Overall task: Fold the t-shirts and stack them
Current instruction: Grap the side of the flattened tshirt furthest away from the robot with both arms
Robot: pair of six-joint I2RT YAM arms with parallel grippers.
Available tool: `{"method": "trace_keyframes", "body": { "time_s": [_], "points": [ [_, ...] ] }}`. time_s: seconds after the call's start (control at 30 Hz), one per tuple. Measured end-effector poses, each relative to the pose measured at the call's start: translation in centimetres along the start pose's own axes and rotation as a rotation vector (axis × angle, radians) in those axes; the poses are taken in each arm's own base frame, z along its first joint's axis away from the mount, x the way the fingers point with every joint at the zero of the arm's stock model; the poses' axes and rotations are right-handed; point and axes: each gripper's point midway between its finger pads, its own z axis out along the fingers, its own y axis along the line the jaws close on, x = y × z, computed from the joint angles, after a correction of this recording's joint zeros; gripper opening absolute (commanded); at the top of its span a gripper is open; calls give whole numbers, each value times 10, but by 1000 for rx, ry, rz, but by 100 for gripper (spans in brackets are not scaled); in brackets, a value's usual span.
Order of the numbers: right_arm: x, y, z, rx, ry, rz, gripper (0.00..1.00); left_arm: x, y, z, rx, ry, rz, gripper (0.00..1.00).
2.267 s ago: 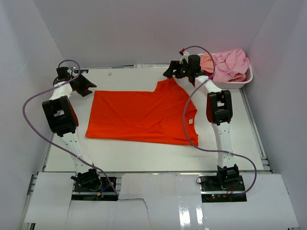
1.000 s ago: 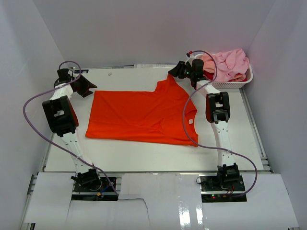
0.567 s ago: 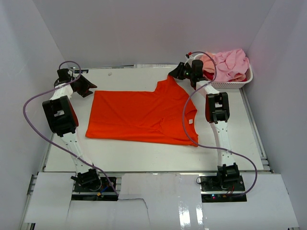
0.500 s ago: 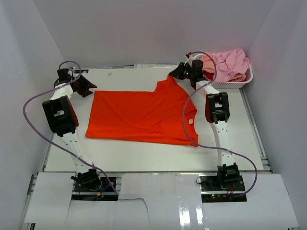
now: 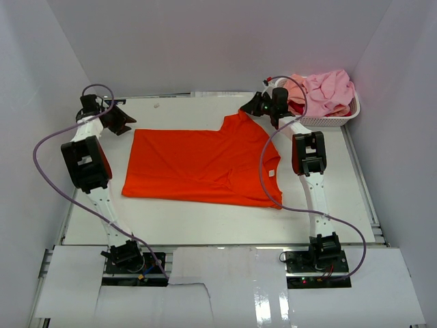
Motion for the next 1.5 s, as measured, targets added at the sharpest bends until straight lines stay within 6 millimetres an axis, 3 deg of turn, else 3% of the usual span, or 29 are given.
{"method": "trace_keyframes", "body": {
  "time_s": [0.07, 0.13, 0.43, 0.97, 1.03, 1.13, 1.17, 1.3, 1.5],
  "points": [
    [4, -1, 0, 0, 7, 1, 8, -7, -1, 5, 1, -7, 1, 47],
    [8, -1, 1, -2, 14, 0, 8, -10, 4, 13, -8, -7, -2, 46],
    [13, 0, 0, -10, 27, -5, 8, 10, 34, 34, -75, 67, -54, 48],
    [13, 0, 0, -12, 28, -7, 8, 5, 30, 43, -66, 67, -45, 40],
    [13, 0, 0, -12, 29, -7, 8, 5, 30, 44, -64, 69, -46, 36],
    [13, 0, 0, -14, 30, -9, 8, 5, 31, 47, -61, 71, -48, 24],
    [13, 0, 0, -14, 30, -11, 8, 5, 31, 48, -57, 73, -50, 14],
    [14, 0, 0, -14, 32, -20, 8, 5, 30, 53, -43, 82, -52, 1],
    [10, 3, -4, -11, 35, -37, 8, 5, 26, 55, -31, 87, -46, 0]
  ]
}}
